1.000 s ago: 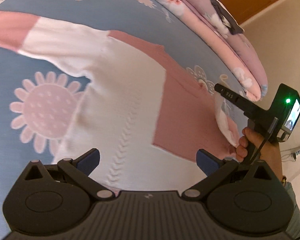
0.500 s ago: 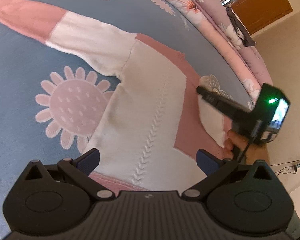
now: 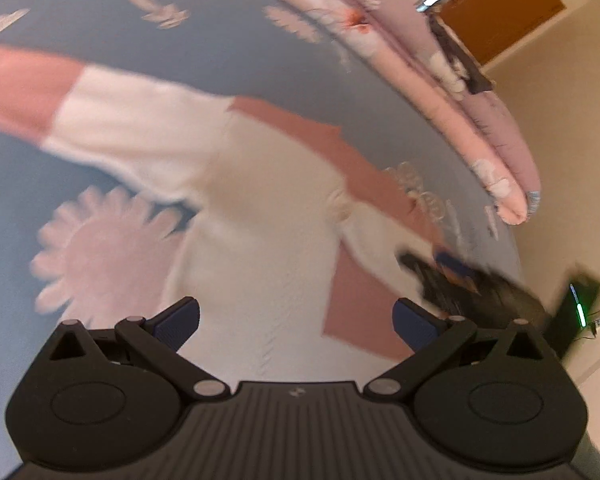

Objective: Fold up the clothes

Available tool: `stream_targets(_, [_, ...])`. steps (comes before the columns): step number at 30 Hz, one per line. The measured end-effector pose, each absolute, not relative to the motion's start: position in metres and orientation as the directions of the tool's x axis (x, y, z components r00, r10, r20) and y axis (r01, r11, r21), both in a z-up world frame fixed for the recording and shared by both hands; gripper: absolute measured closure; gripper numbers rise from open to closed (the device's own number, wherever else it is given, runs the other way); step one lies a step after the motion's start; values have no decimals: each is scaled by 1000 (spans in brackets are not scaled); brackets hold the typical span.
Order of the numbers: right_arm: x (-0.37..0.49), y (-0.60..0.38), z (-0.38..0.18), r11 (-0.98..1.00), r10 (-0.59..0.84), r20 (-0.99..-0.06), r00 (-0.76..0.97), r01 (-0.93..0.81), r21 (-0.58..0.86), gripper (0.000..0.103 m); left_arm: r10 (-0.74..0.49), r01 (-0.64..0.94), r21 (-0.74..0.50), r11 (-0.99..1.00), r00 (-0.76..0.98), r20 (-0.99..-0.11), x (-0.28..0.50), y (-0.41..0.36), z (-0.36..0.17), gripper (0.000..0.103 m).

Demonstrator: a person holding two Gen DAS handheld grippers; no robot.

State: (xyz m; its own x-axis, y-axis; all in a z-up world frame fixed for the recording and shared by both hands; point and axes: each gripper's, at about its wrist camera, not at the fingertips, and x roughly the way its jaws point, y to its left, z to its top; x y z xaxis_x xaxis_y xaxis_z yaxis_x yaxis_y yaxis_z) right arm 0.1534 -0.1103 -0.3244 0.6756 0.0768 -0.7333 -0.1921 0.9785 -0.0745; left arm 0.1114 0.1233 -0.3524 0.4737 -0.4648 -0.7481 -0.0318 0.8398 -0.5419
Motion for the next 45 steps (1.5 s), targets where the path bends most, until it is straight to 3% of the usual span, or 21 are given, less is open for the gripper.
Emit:
stream_targets(6, [106,-207,-336,969,-245,-775,583,117,-218,37,-552,160,-553,817,494,-672,174,47,-368,1])
stream_targets(10, [96,-252,-363,954,-281,-820,498,240,-181,41,-601,246,-559,791,481,-638,210,-11,-398,1])
stream_targets(16, [104,-268,-376,935,-317,-795,517,311,-171,44,-586,240,-537,809,395,-707,235,-50,-436,1])
stream_targets(19, [114,-277,-383,932,-303,-802,514,335,-138,72,-583,237,-534,812,391,-713,236,-50,-439,1])
stream_targets(22, [115,-287,-383,935,-312,-810,497,313,-168,81,-568,270,-499,823,376,-732,235,-53,-437,1])
stream_targets(31, [82,-266,-399,906,-370,-741,560,39,-422,82,-538,341,-429,837,368,-758,234,-55,-435,1])
stream_targets(35, [72,-267,-380,921,-325,-739,590,21,-388,77,-529,293,-445,846,367,-765,236,-56,-426,1])
stream_targets(42, [83,-290,-360,940,-319,-698,641,120,-319,73,-618,398,-485,779,356,-701,227,-96,-399,1])
stream_targets(45, [97,-286,-368,953,-243,-724,646,20,-302,70,-644,419,-505,755,328,-692,223,-122,-404,1])
